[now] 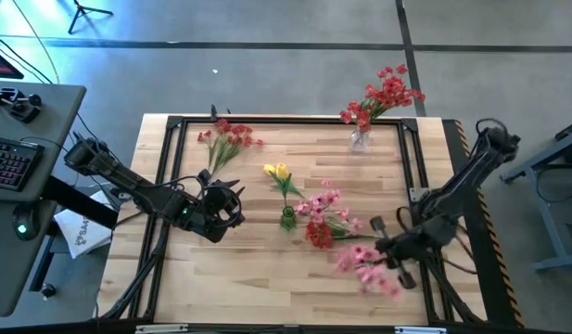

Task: Sort flowers into vase by color
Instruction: Put the pink flowers into the green vase

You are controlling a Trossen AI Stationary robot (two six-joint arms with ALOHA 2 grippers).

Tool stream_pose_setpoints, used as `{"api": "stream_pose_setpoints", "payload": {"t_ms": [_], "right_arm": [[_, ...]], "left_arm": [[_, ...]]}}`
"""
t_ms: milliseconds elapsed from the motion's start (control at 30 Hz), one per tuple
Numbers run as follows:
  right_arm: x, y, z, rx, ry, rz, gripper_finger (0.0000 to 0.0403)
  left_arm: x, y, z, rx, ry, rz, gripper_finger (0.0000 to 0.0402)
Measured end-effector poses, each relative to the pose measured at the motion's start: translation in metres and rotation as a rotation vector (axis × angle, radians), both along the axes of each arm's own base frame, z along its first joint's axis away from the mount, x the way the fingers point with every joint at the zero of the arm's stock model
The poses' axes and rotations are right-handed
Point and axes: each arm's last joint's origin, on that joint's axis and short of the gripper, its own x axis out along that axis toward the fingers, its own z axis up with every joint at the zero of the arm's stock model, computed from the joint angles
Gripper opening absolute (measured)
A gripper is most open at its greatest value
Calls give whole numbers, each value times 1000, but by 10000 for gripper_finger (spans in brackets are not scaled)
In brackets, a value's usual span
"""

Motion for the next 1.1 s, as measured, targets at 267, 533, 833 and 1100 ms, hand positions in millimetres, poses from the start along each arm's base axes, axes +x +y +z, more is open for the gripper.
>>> {"api": "stream_pose_setpoints", "payload": {"t_ms": [267, 533, 833, 1100], "right_arm": [[37, -21, -30, -27, -78, -182, 2], [74, -85, -21, -18, -234, -382, 2], [66, -145, 11, -21, -479, -583, 2], [7, -137, 31, 48, -299, -482, 2]], "left_arm": [[0, 0, 0, 11, 11, -6, 102], [0, 0, 0, 19, 20, -11, 102], [1, 0, 1, 35, 22, -15, 102], [2, 1, 2, 45, 6, 4, 101]]}}
